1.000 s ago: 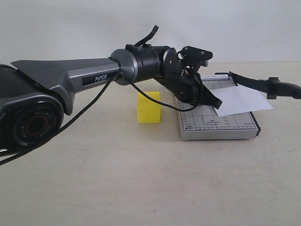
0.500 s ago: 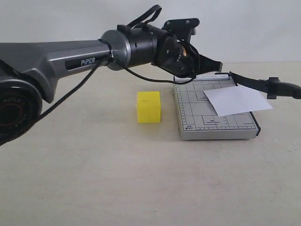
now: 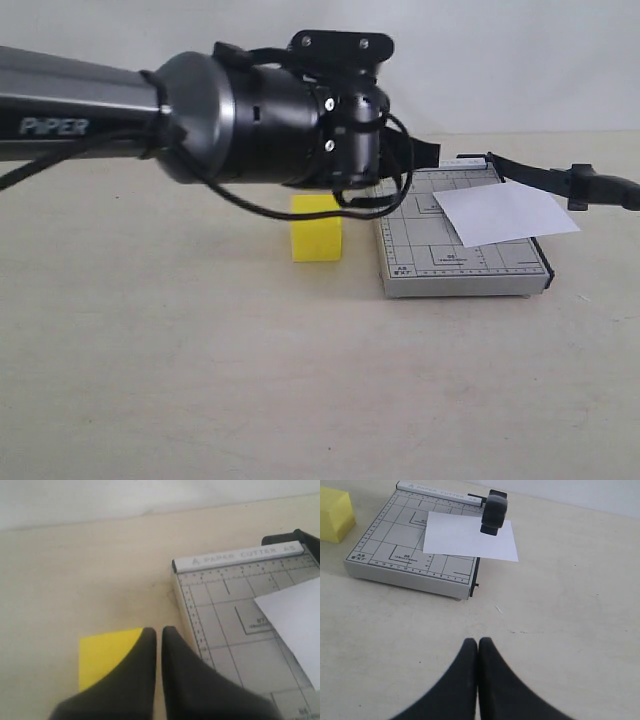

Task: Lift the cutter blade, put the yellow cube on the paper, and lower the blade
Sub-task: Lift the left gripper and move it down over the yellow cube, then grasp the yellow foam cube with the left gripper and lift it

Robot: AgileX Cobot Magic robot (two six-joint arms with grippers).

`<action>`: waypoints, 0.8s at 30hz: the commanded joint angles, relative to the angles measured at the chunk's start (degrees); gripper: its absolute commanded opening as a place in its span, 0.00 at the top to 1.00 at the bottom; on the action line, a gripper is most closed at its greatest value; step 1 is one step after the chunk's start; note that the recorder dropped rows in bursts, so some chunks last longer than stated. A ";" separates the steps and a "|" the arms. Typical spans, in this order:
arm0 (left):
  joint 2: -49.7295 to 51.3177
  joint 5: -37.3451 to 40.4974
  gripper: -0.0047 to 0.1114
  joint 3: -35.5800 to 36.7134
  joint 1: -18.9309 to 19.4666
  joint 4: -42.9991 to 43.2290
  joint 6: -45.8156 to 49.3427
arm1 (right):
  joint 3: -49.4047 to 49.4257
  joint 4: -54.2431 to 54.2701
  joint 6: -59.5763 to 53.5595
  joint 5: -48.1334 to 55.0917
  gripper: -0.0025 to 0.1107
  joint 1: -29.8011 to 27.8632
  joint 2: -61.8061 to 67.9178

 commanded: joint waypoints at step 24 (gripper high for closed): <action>0.18 -19.48 0.02 15.56 8.80 21.83 -27.20 | -0.11 1.56 0.19 -0.20 0.98 -0.20 -0.07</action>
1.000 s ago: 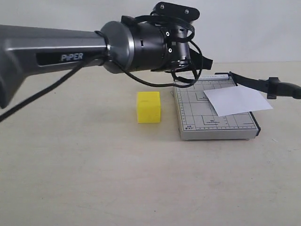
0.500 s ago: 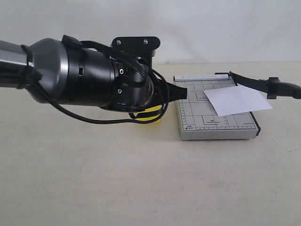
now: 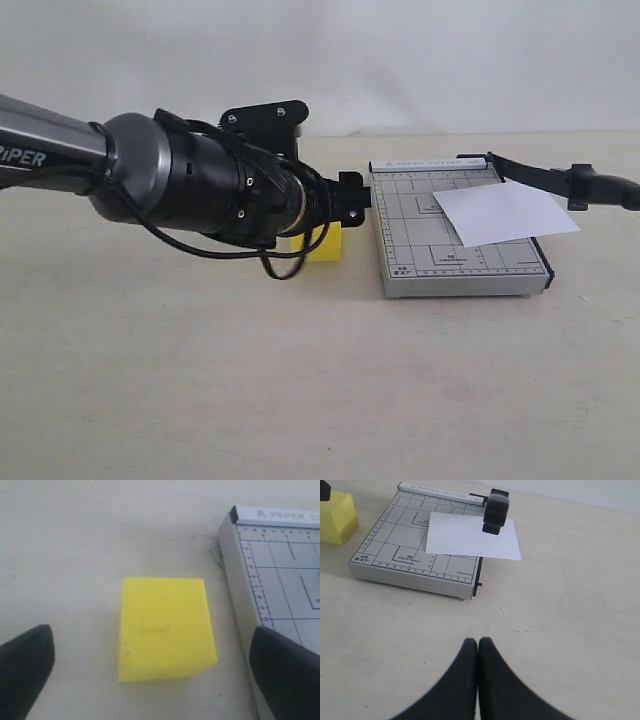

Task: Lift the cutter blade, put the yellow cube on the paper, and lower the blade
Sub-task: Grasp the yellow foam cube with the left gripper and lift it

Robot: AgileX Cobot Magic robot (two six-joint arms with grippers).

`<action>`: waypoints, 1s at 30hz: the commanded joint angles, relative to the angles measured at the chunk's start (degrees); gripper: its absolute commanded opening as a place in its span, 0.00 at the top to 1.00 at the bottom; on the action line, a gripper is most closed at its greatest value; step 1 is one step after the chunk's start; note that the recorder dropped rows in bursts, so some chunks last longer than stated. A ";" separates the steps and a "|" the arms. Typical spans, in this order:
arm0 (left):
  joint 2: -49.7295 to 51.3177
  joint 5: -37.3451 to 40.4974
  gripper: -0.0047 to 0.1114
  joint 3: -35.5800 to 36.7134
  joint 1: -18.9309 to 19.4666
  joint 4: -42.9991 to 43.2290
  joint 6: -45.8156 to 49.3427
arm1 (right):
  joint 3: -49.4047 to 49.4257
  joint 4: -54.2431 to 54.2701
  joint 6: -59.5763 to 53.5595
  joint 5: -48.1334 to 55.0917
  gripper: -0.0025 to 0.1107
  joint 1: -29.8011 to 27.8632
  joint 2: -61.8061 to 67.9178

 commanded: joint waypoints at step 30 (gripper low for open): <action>10.36 0.27 0.80 -10.85 1.41 1.96 12.71 | -0.11 0.30 0.19 -0.20 0.98 -0.20 -0.07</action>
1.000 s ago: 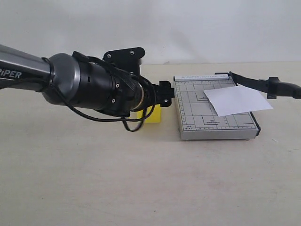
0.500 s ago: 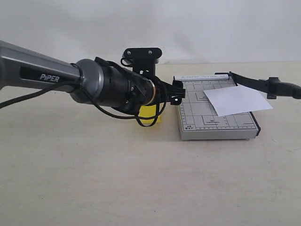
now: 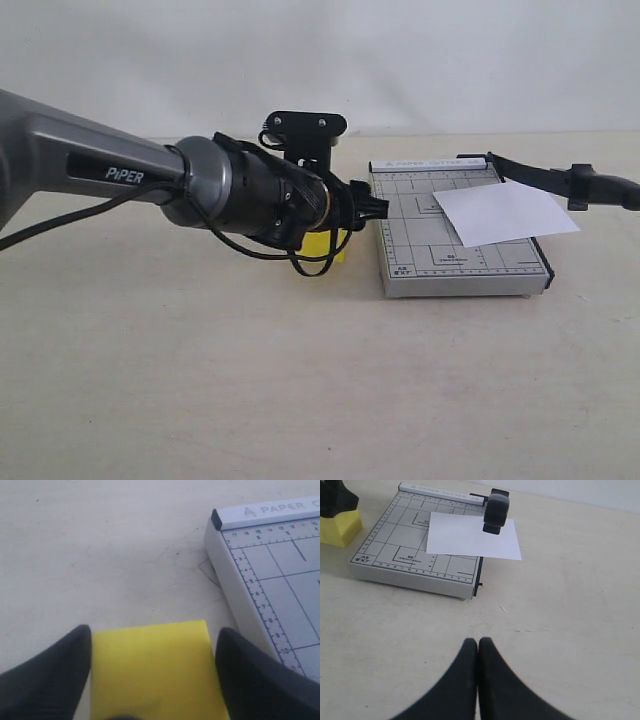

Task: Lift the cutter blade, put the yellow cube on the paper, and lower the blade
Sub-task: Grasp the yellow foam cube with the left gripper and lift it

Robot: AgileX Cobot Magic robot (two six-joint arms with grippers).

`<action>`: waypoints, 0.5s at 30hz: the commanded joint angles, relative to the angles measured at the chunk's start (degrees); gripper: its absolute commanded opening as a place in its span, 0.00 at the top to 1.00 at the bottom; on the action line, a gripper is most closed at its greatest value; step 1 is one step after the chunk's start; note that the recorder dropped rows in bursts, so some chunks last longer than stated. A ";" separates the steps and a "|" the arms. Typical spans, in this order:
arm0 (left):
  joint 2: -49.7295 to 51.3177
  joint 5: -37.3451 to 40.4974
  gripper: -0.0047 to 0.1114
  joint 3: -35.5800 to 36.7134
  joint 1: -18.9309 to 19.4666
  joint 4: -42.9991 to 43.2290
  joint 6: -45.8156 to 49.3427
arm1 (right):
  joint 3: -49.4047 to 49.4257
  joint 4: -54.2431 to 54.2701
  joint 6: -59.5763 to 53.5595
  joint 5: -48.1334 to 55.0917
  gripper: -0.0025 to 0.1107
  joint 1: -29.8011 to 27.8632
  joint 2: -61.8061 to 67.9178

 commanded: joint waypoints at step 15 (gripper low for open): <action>-20.02 -8.65 0.92 -0.82 -0.10 -24.11 41.76 | -0.11 0.18 0.09 -1.01 0.98 -0.20 -0.07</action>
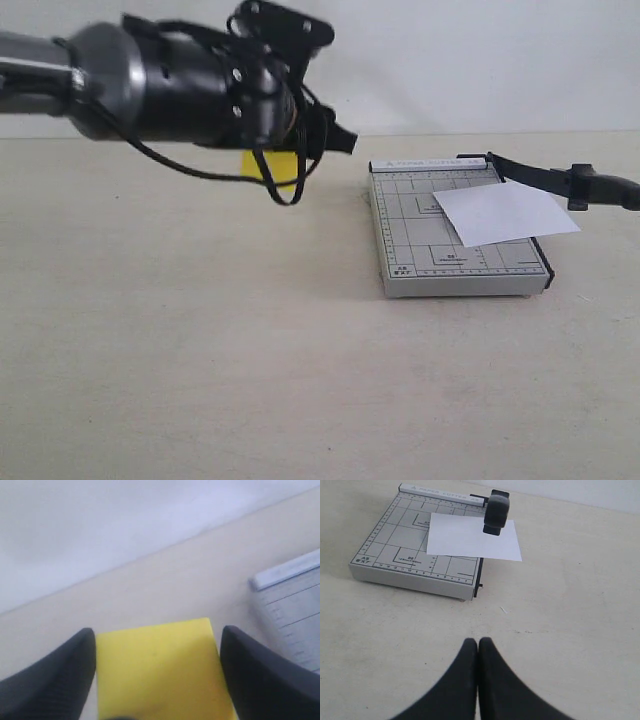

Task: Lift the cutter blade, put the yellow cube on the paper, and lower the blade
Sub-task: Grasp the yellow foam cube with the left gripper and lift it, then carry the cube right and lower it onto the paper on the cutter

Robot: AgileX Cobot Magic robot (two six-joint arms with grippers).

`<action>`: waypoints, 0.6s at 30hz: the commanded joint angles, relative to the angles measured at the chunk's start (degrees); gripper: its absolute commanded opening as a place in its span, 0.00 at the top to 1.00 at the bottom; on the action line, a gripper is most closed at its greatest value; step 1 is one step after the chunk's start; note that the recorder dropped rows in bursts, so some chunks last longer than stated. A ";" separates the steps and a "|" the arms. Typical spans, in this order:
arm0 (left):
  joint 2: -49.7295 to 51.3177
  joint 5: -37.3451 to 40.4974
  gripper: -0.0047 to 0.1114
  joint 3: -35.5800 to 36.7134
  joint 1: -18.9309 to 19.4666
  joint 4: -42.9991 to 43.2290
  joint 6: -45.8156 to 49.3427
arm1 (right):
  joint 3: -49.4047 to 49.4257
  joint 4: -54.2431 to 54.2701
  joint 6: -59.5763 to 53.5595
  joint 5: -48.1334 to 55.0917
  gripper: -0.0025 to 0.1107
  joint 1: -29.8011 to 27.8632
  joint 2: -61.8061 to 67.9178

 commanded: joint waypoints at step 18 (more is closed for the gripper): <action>15.12 -46.41 0.92 -19.63 -0.33 -1.08 7.16 | -0.11 0.18 0.09 -0.98 0.98 -0.20 -0.07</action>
